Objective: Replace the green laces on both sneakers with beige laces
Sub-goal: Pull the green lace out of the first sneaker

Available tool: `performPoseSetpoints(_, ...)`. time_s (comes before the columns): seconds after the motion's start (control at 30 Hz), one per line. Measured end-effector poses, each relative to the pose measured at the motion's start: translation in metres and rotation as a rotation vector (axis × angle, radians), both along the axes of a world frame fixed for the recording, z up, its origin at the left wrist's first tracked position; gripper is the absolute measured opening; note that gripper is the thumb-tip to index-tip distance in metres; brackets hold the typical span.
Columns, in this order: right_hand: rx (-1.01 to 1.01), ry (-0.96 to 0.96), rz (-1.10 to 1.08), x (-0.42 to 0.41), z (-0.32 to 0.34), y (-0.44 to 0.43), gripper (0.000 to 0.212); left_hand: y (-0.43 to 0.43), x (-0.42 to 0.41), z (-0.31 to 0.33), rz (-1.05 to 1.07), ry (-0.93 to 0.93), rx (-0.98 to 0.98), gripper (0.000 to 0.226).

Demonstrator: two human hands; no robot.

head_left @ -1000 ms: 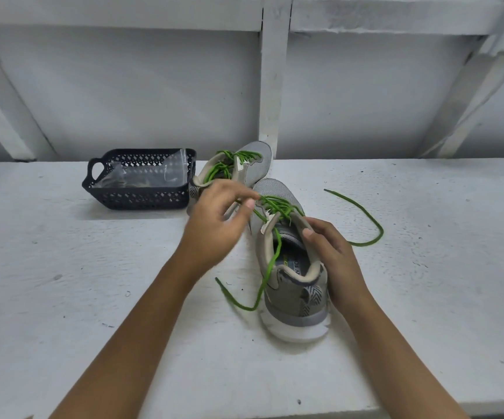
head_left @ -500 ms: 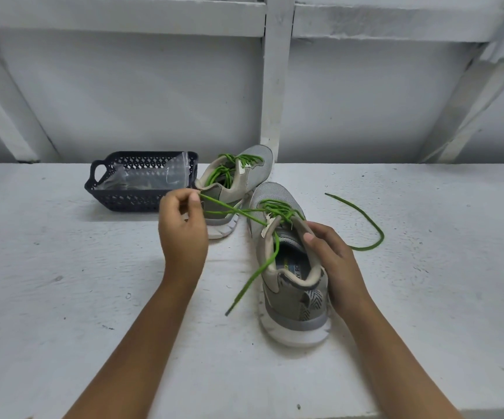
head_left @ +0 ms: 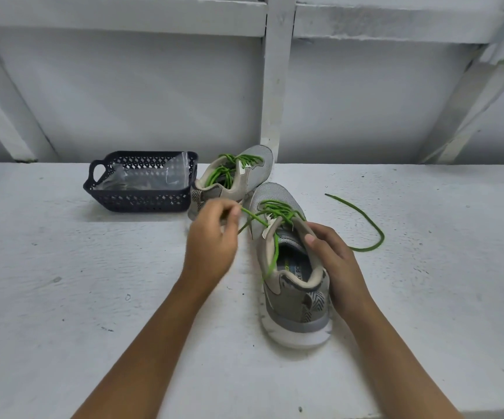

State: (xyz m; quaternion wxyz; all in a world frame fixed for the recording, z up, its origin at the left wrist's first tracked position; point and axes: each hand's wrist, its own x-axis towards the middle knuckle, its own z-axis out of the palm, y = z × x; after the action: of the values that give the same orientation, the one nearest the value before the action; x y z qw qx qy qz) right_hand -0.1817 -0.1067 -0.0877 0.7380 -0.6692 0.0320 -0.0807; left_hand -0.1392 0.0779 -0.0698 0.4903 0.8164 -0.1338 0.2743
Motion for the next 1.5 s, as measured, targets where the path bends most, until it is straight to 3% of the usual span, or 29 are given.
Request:
performPoseSetpoints(0.1, 0.002, -0.02, -0.003, 0.0, 0.001, 0.001, 0.041, 0.009, 0.004, 0.003, 0.143, 0.051, -0.14, 0.009)
performPoseSetpoints(0.27, 0.006, -0.012, -0.001, 0.0, 0.001, 0.001, 0.039, 0.005, 0.0, -0.005, 0.053, -0.194, 0.194, 0.029)
performPoseSetpoints(0.37, 0.016, -0.024, 0.008, -0.001, 0.002, 0.001, 0.035, -0.006, -0.003, -0.008, -0.119, -0.154, 0.281, 0.028)
performPoseSetpoints(0.47, 0.01, -0.025, 0.005, -0.001, 0.002, 0.0, 0.025, -0.01, -0.005, -0.008, -0.199, -0.041, 0.224, 0.028)
performPoseSetpoints(0.6, 0.001, 0.005, 0.007, -0.001, 0.0, -0.001, 0.034, -0.003, -0.002, 0.0, -0.082, -0.037, 0.043, 0.014)
performPoseSetpoints(0.8, -0.008, 0.004, 0.005, 0.0, 0.0, 0.0, 0.035, 0.014, 0.0, 0.007, 0.0, -0.01, -0.021, 0.012)
performPoseSetpoints(0.93, -0.018, 0.005, 0.004, 0.0, -0.001, -0.001, 0.035, 0.027, 0.003, 0.013, 0.074, 0.061, -0.174, 0.021)
performPoseSetpoints(1.07, -0.057, -0.022, -0.001, 0.0, 0.002, -0.001, 0.028, 0.036, -0.001, 0.02, 0.002, 0.023, -0.174, 0.023)
performPoseSetpoints(1.23, -0.223, 0.041, -0.176, 0.017, 0.015, -0.01, 0.021, 0.025, 0.004, 0.023, -0.057, -0.004, -0.018, 0.021)
performPoseSetpoints(1.3, -0.345, 0.049, -0.143, 0.027, 0.022, -0.016, 0.024, 0.015, 0.009, 0.021, -0.113, 0.044, 0.091, 0.017)
performPoseSetpoints(1.37, -0.494, 0.079, -0.052, 0.038, 0.027, -0.019, 0.027, 0.004, 0.013, 0.017, -0.185, 0.133, 0.233, 0.028)
performPoseSetpoints(1.5, -0.598, 0.096, 0.023, 0.046, 0.031, -0.016, 0.006, -0.013, 0.018, 0.011, -0.238, 0.256, 0.357, 0.023)
